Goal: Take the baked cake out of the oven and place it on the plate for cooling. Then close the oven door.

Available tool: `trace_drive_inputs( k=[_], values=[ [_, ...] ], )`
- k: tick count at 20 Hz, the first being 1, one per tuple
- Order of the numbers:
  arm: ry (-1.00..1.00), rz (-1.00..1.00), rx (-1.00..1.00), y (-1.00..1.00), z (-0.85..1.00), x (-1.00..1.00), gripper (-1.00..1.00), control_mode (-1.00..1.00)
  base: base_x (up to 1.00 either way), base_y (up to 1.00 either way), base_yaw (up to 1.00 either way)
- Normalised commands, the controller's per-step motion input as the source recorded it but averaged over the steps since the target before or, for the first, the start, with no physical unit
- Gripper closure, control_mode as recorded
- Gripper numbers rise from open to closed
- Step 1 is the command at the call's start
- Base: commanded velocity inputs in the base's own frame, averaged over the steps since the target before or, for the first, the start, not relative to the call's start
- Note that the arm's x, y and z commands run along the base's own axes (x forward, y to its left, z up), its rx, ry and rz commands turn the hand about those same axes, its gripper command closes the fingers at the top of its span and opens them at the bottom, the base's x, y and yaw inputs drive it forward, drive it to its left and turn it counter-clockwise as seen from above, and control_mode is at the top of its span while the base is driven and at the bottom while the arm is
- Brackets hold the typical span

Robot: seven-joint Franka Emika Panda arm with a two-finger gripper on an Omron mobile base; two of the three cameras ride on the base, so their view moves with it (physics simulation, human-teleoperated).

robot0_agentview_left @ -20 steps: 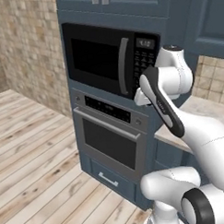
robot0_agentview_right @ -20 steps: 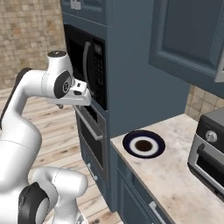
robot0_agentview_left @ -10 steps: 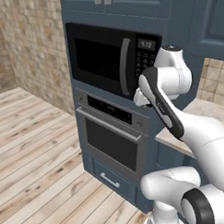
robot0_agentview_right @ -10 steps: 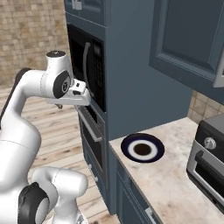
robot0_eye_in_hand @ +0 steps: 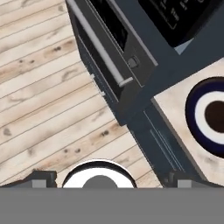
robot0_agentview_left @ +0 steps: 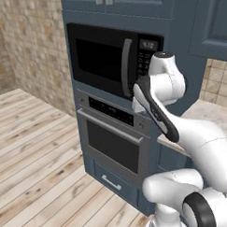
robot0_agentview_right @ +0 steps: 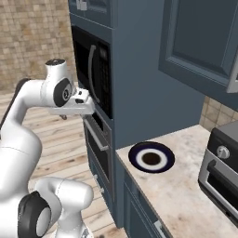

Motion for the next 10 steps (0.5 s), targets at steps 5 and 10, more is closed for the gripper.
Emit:
trace_drive_inputs(
  k=[5,10],
  values=[
    [0.0,0.0,-0.47,0.9,-1.0,0.83,-1.0,-1.0,0.0,0.0,0.0],
    [0.01,0.03,-0.35,0.25,-0.88,0.67,-1.0,-1.0,0.0,0.0,0.0]
  ],
)
